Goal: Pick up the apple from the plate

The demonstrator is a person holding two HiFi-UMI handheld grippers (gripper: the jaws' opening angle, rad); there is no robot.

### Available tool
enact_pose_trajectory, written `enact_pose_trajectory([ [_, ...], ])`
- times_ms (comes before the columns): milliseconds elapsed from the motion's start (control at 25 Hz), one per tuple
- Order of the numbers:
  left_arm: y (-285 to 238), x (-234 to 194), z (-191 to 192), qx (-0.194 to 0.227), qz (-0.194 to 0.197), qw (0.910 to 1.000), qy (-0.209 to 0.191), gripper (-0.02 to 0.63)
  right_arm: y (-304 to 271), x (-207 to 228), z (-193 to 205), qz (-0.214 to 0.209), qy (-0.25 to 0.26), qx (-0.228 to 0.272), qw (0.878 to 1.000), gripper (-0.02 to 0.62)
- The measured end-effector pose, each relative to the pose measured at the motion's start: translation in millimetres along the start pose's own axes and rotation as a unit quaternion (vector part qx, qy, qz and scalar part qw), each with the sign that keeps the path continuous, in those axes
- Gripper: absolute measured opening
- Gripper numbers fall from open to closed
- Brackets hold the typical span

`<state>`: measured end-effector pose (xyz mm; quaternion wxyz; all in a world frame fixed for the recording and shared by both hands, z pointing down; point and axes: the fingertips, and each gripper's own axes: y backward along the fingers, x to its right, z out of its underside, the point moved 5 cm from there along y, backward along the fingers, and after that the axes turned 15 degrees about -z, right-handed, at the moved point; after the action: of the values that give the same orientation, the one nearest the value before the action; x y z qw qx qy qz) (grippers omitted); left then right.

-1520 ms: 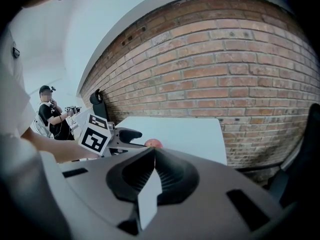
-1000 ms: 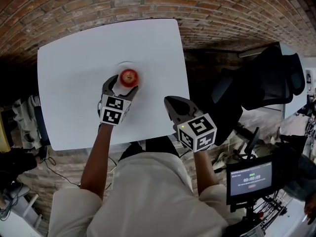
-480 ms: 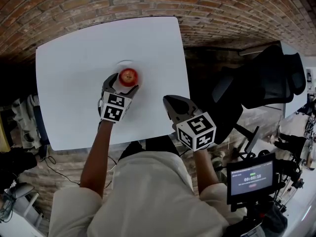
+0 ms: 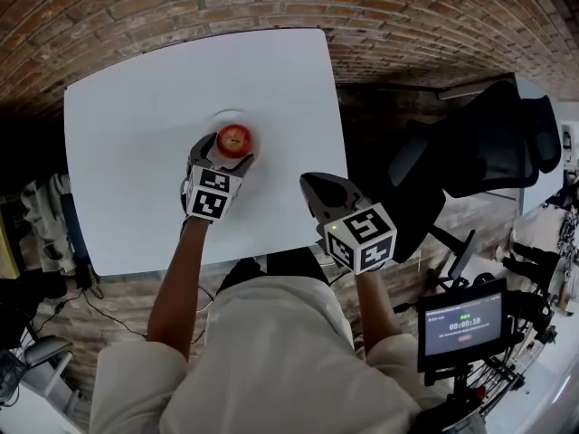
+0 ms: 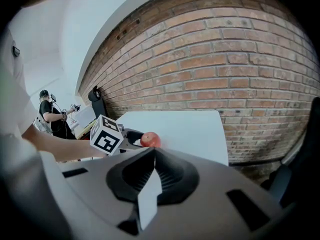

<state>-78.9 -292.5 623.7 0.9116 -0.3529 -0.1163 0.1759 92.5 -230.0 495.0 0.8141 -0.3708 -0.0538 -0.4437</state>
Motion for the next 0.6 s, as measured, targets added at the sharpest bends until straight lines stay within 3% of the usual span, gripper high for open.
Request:
enact_pose_trajectory([
  [600,-6.4,0.5,0.2,0.007,-0.012,0.9999,-0.001,0.39,0.4,1.4,2.5,-0.001,-0.001,-0.002,1.0,0.005],
])
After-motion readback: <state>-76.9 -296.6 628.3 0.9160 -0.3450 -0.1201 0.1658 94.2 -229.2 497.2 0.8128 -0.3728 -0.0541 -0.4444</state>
